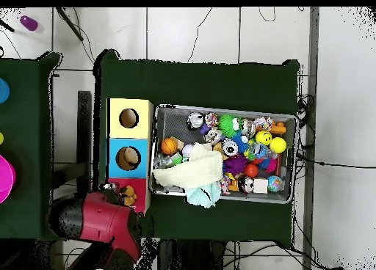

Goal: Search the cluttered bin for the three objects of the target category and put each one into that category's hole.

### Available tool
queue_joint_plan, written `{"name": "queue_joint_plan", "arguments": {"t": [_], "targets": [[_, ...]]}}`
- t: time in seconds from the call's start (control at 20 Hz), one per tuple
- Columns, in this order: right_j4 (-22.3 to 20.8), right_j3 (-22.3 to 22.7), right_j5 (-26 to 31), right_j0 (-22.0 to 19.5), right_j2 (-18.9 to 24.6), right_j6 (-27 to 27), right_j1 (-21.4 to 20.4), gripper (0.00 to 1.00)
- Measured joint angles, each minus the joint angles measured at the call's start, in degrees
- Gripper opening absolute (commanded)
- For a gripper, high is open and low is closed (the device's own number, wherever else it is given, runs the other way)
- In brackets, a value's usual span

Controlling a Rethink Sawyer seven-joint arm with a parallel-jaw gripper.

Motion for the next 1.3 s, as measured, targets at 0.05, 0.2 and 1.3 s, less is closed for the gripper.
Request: {"name": "queue_joint_plan", "arguments": {"t": [0.05, 0.2, 1.3], "targets": [[-0.7, 0.3, -0.6, -0.3, 0.4, 0.0, -0.3, 0.0], [-3.4, 1.3, -3.0, -1.2, 1.9, 0.0, -1.5, 0.0], [-20.7, 2.3, -11.2, -3.5, 5.7, 0.0, -4.4, 0.0]]}}
